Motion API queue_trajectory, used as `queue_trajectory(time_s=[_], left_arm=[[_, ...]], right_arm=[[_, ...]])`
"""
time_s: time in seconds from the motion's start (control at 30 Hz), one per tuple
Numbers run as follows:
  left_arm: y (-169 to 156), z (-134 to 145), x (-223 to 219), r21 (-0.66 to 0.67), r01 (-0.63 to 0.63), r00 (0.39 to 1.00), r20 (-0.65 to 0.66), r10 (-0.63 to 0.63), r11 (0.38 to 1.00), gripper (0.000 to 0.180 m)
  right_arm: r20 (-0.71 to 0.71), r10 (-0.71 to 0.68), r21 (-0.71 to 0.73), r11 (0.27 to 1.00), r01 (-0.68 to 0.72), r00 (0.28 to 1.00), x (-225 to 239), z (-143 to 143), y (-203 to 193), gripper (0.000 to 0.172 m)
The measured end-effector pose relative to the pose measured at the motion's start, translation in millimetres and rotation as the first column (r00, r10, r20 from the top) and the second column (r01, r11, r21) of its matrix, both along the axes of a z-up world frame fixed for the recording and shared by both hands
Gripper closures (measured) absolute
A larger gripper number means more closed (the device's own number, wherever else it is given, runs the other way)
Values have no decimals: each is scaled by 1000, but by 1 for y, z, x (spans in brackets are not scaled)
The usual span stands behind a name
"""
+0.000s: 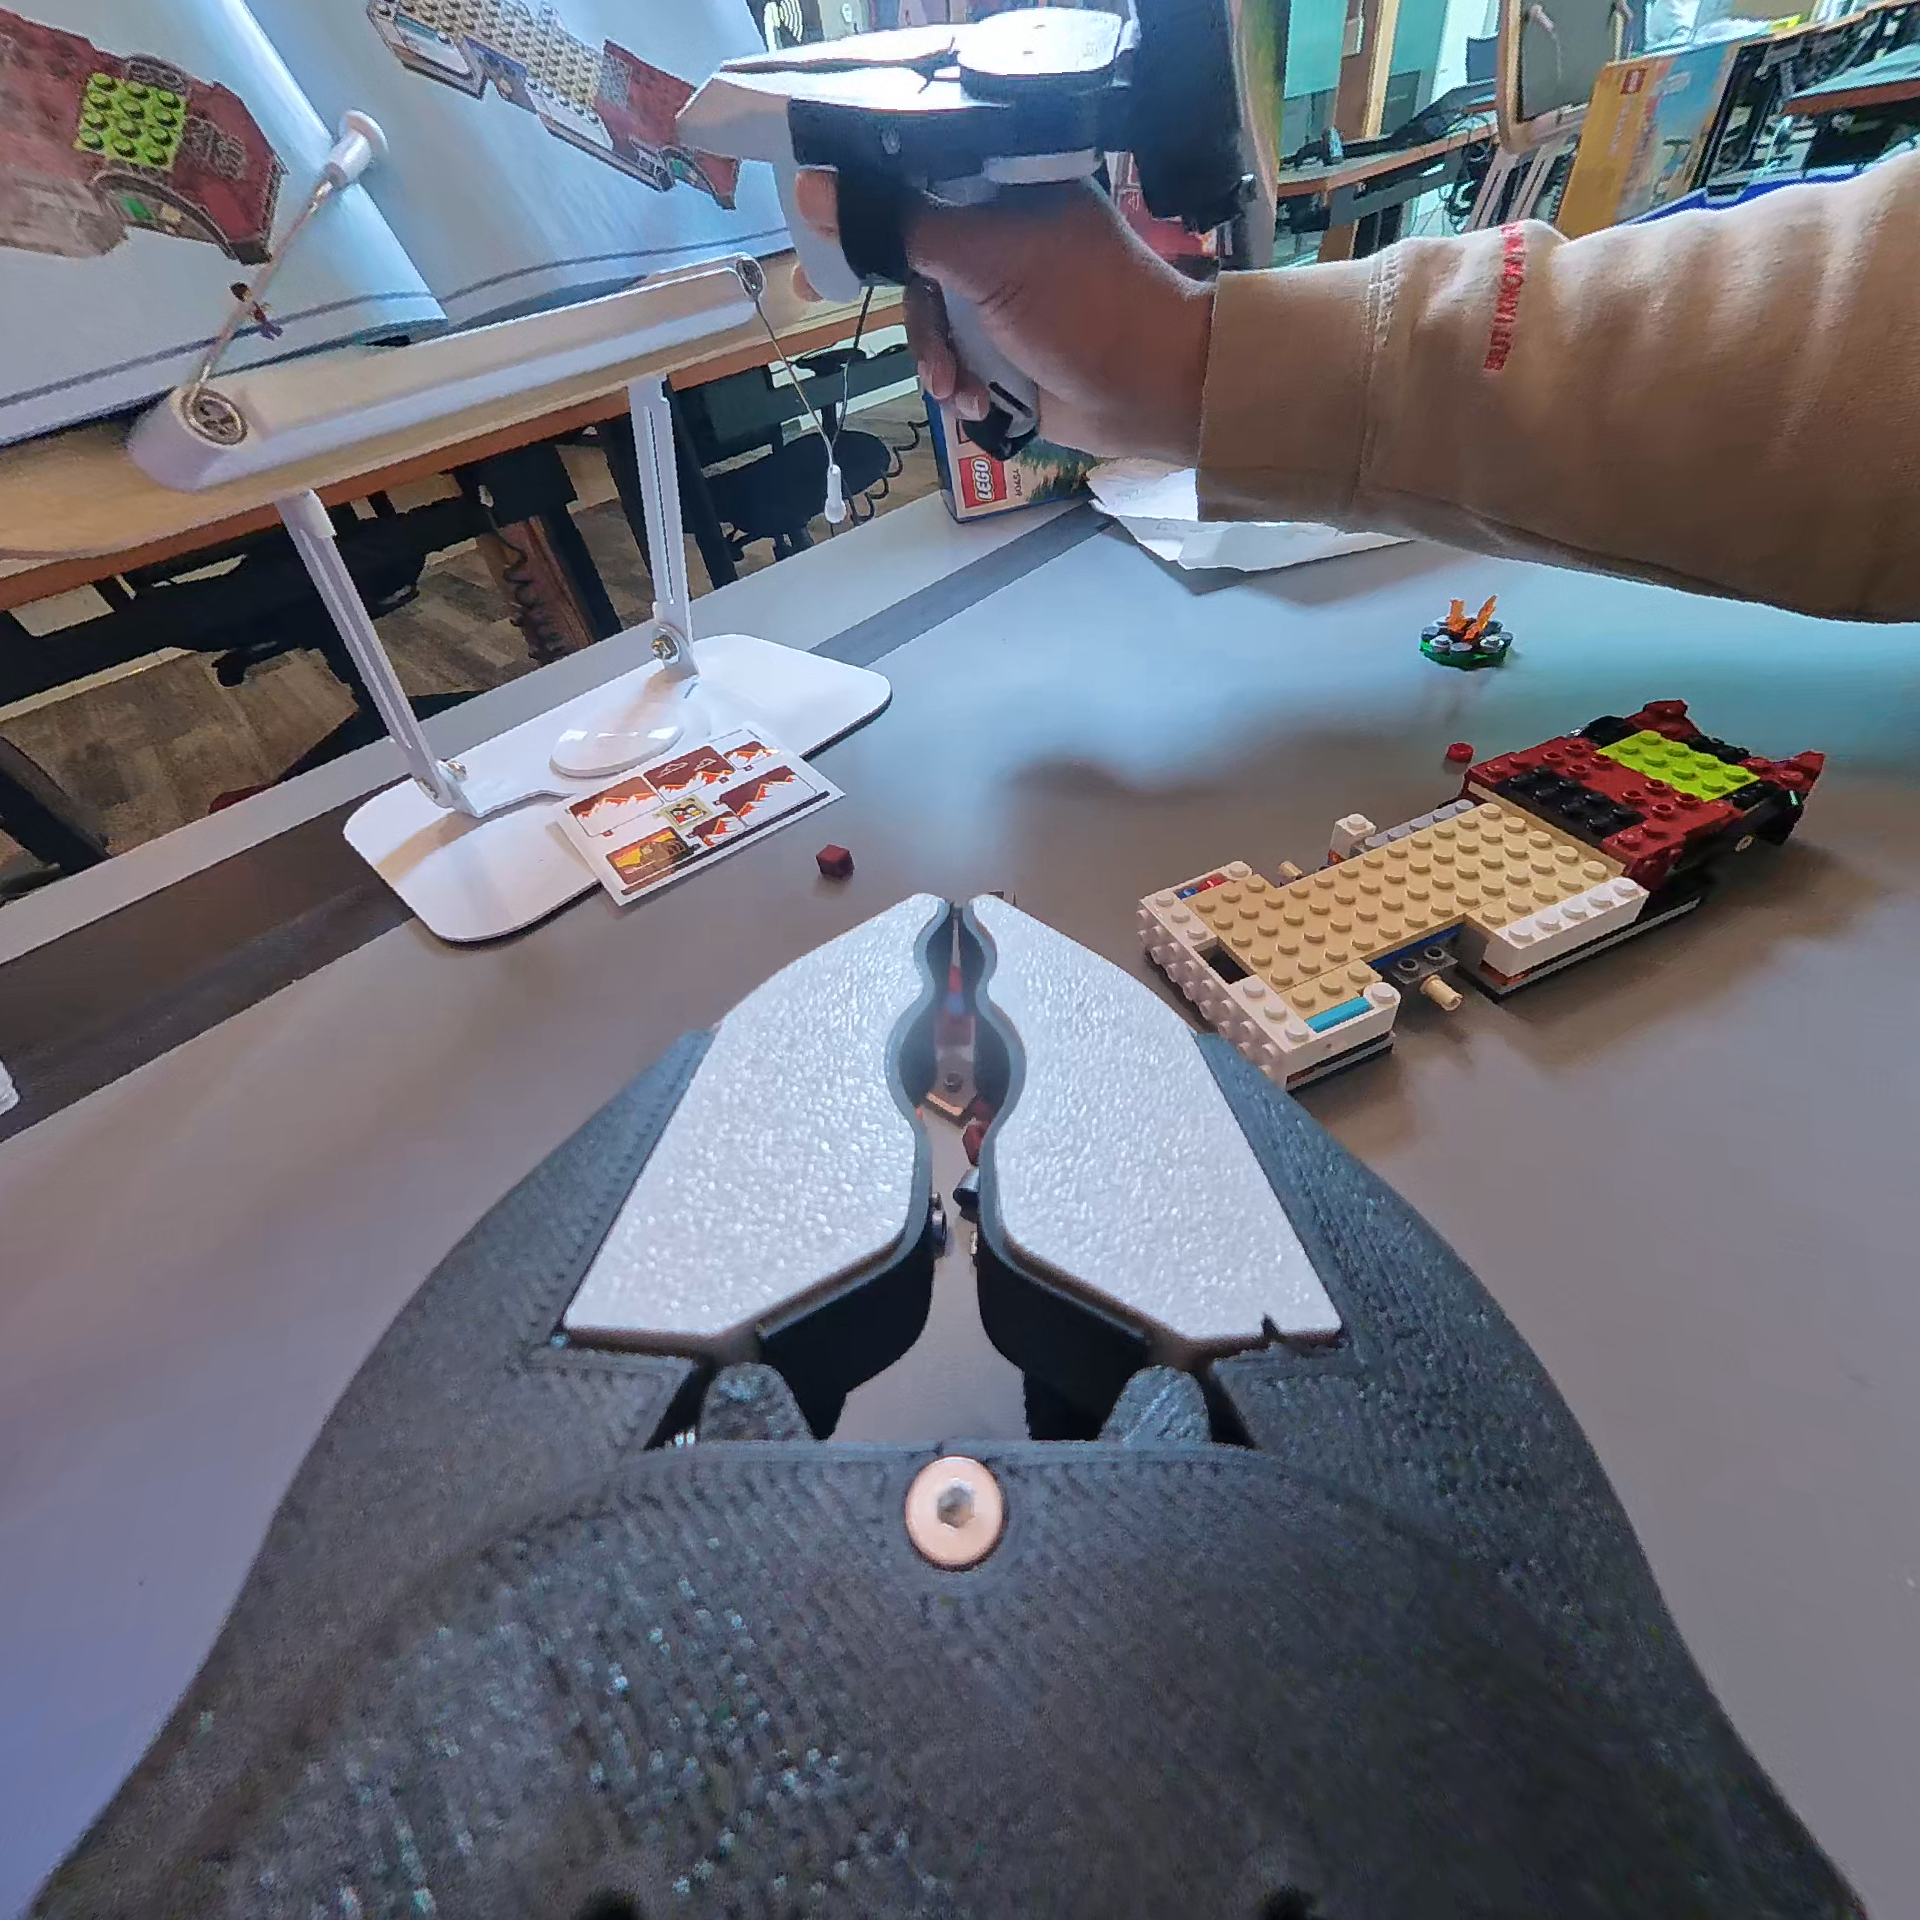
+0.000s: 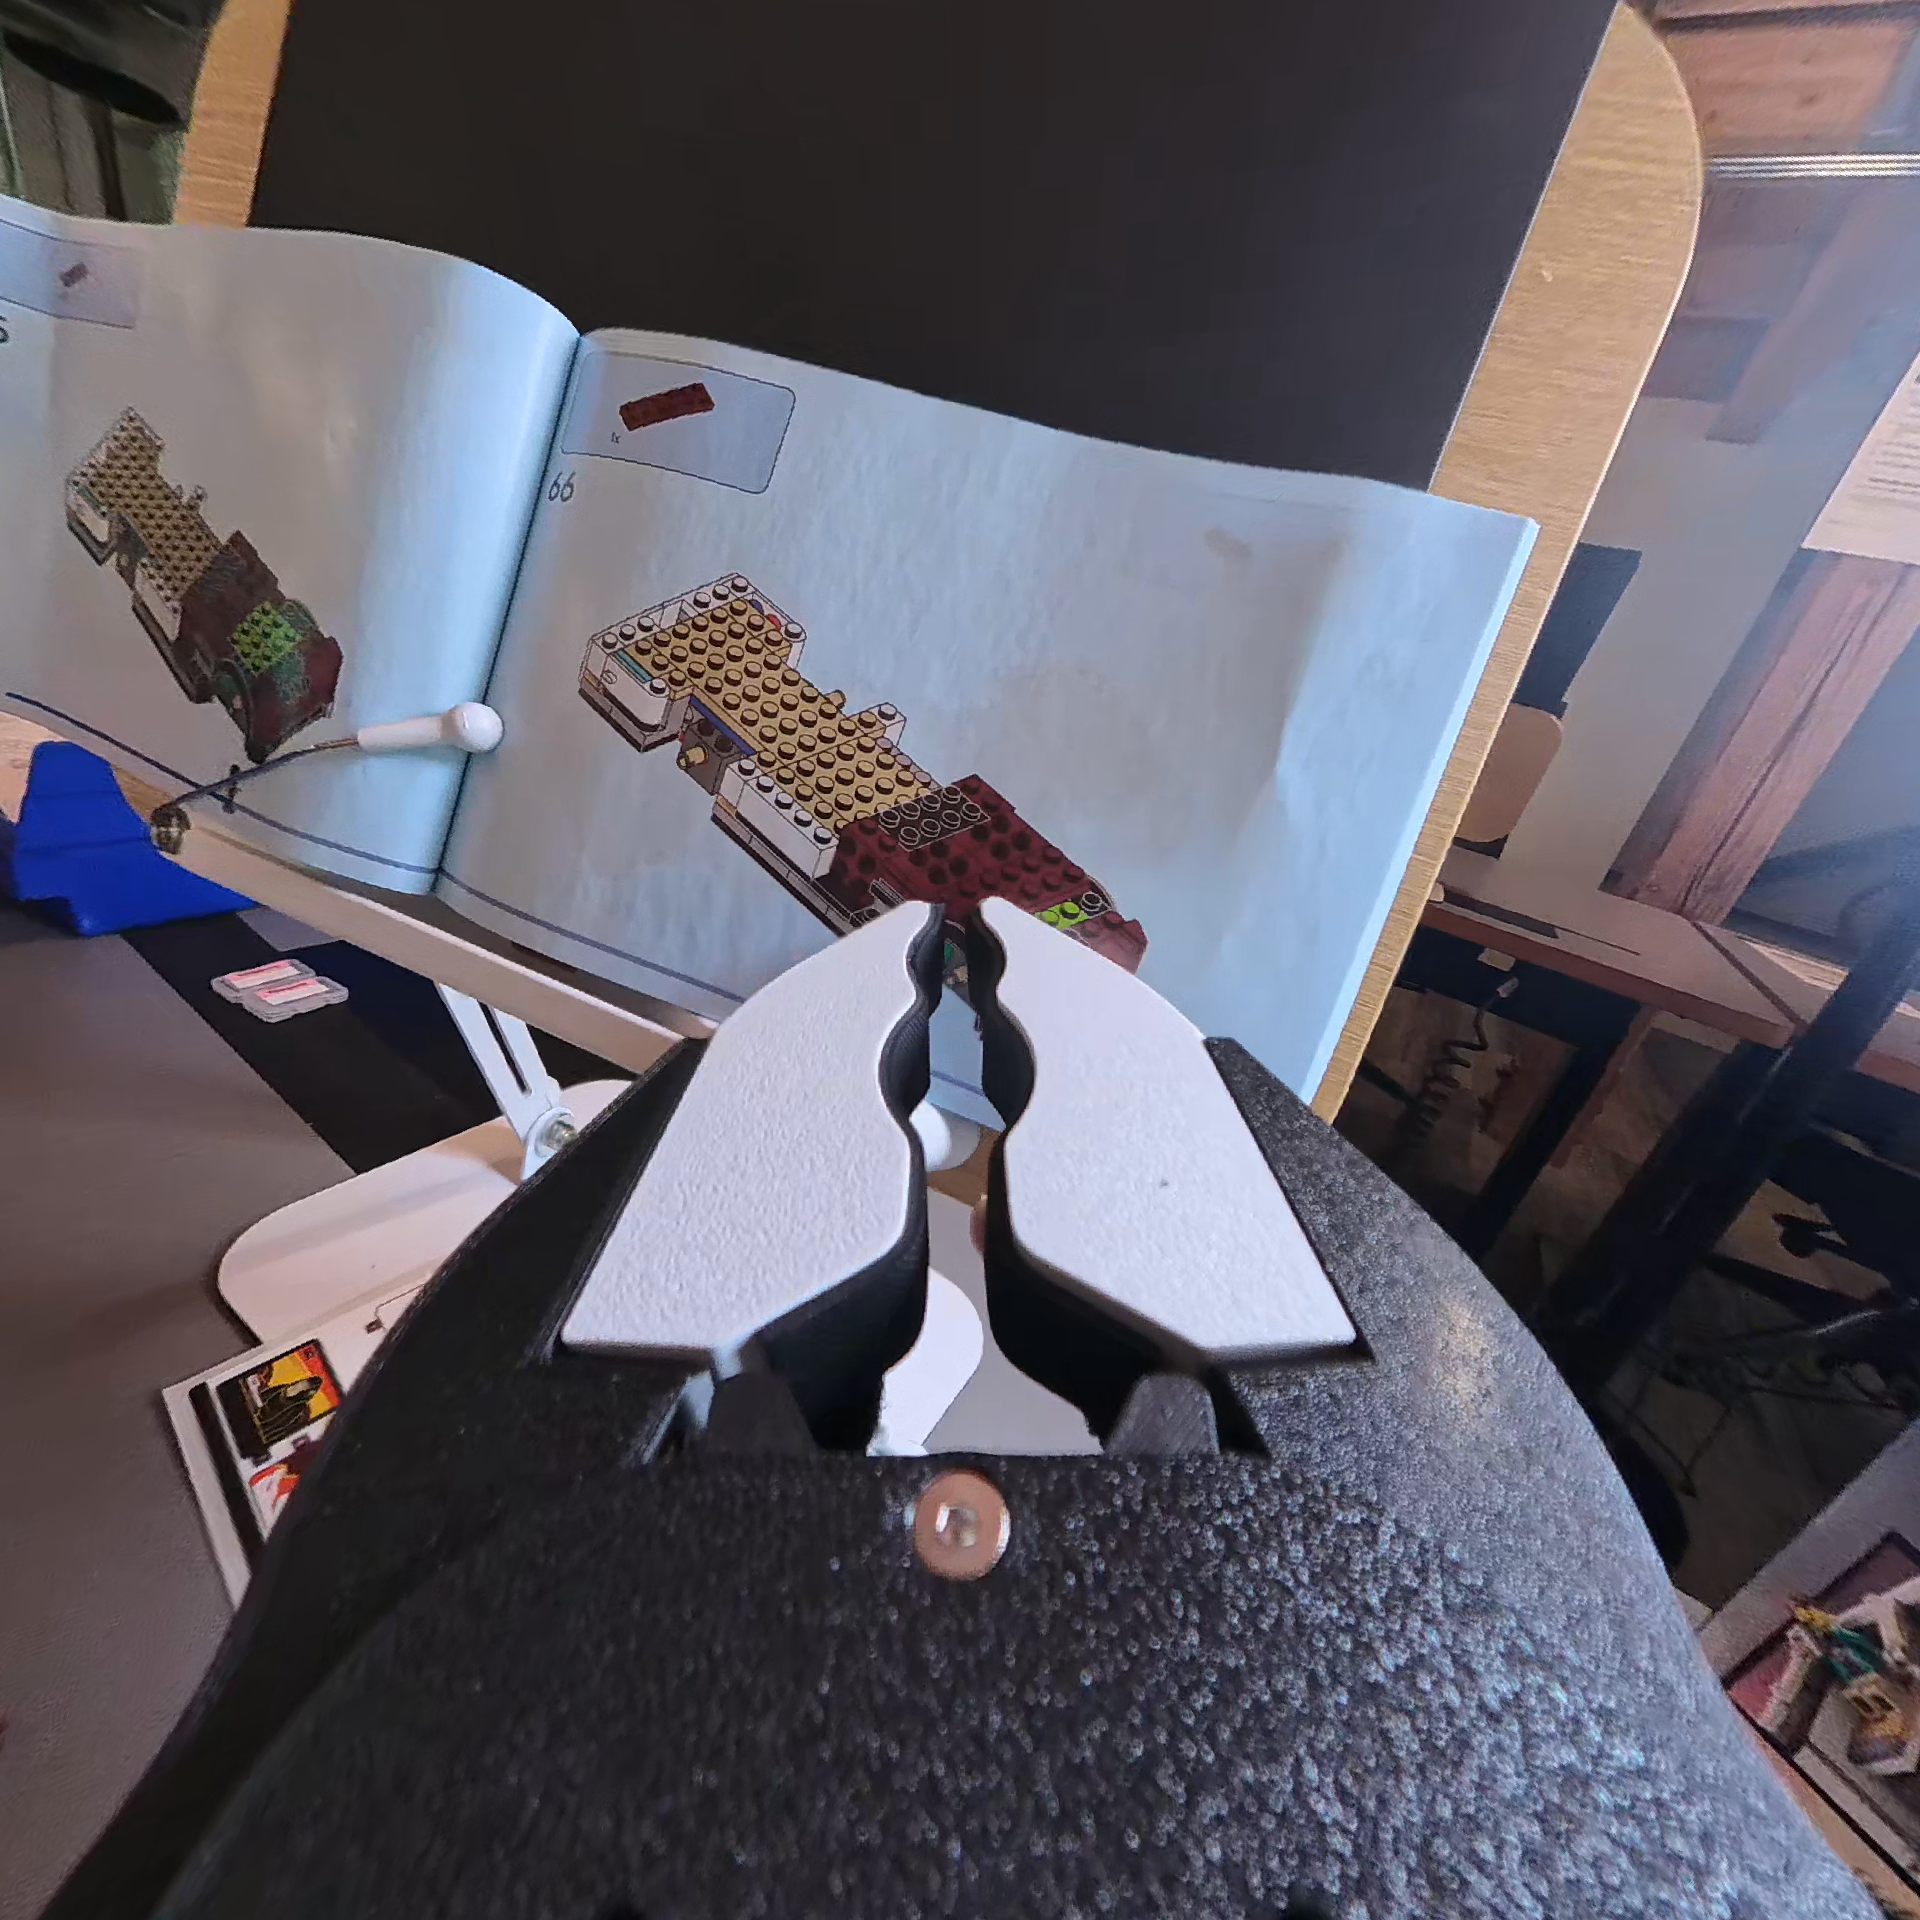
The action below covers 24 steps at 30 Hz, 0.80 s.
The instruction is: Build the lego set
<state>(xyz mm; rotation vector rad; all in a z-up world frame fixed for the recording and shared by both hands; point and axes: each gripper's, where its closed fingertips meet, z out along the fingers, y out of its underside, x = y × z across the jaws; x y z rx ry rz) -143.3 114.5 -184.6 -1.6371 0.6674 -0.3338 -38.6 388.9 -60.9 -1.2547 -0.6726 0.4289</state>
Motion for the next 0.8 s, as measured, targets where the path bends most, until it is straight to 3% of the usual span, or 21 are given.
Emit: queue_trajectory(time_s=[0.13,0.33,0.5,0.6,0.67,0.8], left_arm=[[-2,4,0,14,-1,1000,1,1,1000,180],[-9,21,-3,39,-20,999,41,18,999,180],[-24,81,-19,109,-49,989,146,33,993,180],[-32,129,-65,181,-143,986,113,124,973,177],[-38,152,-112,165,-221,975,35,218,961,165],[-44,166,-220,47,-383,901,-204,384,923,155]], right_arm=[[7,54,24,998,-54,999,6,13,-34,168],[16,160,9,987,-160,987,32,28,-129,164],[-20,176,-69,982,-177,984,74,23,-201,156],[-25,136,-110,984,-138,990,103,10,-227,153],[-33,103,-156,982,-107,994,121,-4,-237,151],[-64,33,-222,974,-46,997,150,-28,-246,151]])
